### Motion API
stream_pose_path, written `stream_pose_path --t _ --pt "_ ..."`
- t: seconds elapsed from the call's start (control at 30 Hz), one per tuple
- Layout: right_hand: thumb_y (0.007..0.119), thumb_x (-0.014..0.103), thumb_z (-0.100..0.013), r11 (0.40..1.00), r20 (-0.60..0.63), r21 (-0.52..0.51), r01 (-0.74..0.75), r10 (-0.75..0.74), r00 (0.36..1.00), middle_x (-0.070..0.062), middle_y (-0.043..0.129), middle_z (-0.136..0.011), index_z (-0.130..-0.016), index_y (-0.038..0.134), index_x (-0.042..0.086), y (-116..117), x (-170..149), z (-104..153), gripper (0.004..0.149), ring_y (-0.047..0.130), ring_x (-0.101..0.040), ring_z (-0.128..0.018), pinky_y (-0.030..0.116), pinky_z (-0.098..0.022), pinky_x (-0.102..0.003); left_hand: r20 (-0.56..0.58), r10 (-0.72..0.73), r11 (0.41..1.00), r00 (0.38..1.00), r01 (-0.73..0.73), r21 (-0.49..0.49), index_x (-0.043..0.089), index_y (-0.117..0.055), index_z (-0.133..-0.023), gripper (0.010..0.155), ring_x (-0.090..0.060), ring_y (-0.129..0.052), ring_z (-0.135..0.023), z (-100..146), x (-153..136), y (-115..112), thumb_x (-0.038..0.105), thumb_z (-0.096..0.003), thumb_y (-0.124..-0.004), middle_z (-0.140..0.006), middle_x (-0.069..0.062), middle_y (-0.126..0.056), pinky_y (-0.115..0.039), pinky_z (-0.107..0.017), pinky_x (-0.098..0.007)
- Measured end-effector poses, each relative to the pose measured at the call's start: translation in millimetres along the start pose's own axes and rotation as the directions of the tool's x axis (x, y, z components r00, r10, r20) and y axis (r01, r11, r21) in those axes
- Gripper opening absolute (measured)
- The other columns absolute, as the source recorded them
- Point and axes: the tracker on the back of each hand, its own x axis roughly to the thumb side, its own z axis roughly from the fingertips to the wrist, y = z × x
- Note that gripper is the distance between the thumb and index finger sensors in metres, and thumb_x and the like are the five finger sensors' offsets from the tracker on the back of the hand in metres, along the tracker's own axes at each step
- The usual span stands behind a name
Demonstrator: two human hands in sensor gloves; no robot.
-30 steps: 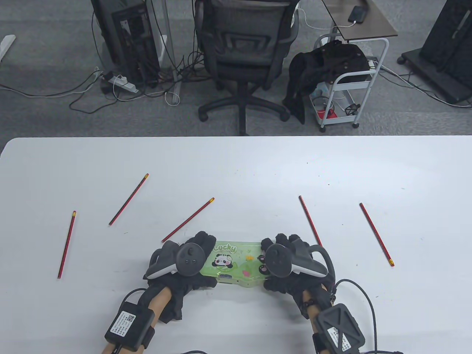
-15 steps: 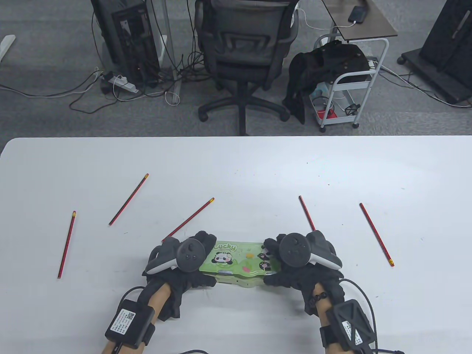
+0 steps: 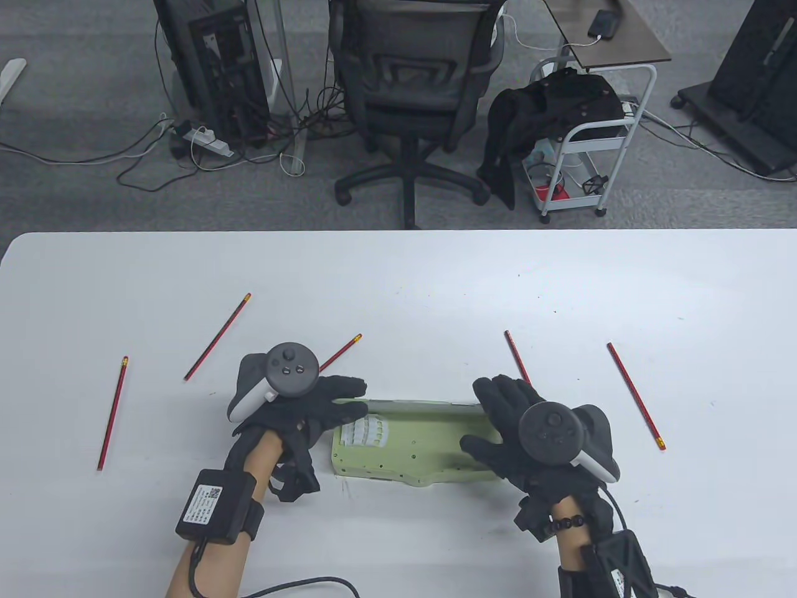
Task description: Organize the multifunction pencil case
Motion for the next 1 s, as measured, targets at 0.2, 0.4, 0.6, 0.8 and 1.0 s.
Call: stream_pose_path --t 0.2,0.4,0.6,0.8,1.0 --pt "0.077 0.054 -0.048 0.98 0.067 -0.034 -0.197 0.199 0.978 -0.039 0.026 -0.112 -0.115 0.033 0.002 13.1 25.3 -2.2 0.096 0.029 -0.07 -0.097 0.037 -0.067 -0.079 -0.155 -0.05 0.994 0.987 0.064 0.085 0.017 -0.07 -0.105 0.068 -0.05 -0.083 -0.096 -22.8 6.4 9.3 0.051 -0.047 -0.081 -0.094 -0.012 -0.094 -0.064 -0.067 -0.071" --pt "0.075 0.059 -0.045 0.916 0.02 0.333 -0.225 0.232 0.973 -0.043 0.014 -0.11 -0.115 0.022 -0.001 50.8 5.6 -15.6 0.106 0.011 -0.07 -0.095 0.026 -0.064 -0.081 -0.248 -0.066 0.981 0.967 0.109 0.163 0.01 -0.055 -0.112 0.079 -0.052 -0.077 -0.098 -27.3 2.0 9.2 0.049 -0.0481 -0.081 -0.106 -0.019 -0.08 -0.062 -0.067 -0.071" --pt "0.077 0.058 -0.045 0.867 -0.006 0.453 -0.207 0.235 0.972 -0.042 0.008 -0.109 -0.114 0.019 -0.003 66.2 -10.1 -24.8 0.109 0.011 -0.071 -0.095 0.024 -0.064 -0.081 -0.087 -0.19 0.972 0.978 0.2 0.124 0.008 -0.039 -0.116 0.091 -0.06 -0.057 -0.105 -2.5 6.6 5.1 0.051 -0.0471 -0.08 -0.119 -0.028 -0.053 -0.052 -0.069 -0.075" --pt "0.079 0.057 -0.046 0.863 -0.014 0.467 -0.194 0.226 0.974 -0.041 0.014 -0.11 -0.114 0.019 -0.002 66.6 -12.2 -29.4 0.108 0.018 -0.07 -0.097 0.028 -0.065 -0.08 0.087 -0.284 0.957 0.955 0.287 -0.026 0.008 -0.027 -0.117 0.104 -0.063 -0.04 -0.108 26.1 4.2 -26.8 0.059 -0.0424 -0.079 -0.124 -0.028 -0.033 -0.045 -0.07 -0.077" --pt "0.084 0.056 -0.043 0.878 -0.025 0.454 -0.155 0.187 0.982 -0.035 0.02 -0.113 -0.114 0.023 0.002 63.5 -19.6 -32.9 0.108 0.021 -0.065 -0.101 0.03 -0.067 -0.079 0.131 -0.323 0.936 0.937 0.337 -0.101 0.005 -0.015 -0.115 0.114 -0.063 -0.03 -0.109 33.4 -9.9 -49.5 0.063 -0.0391 -0.077 -0.124 -0.029 -0.02 -0.039 -0.071 -0.078"
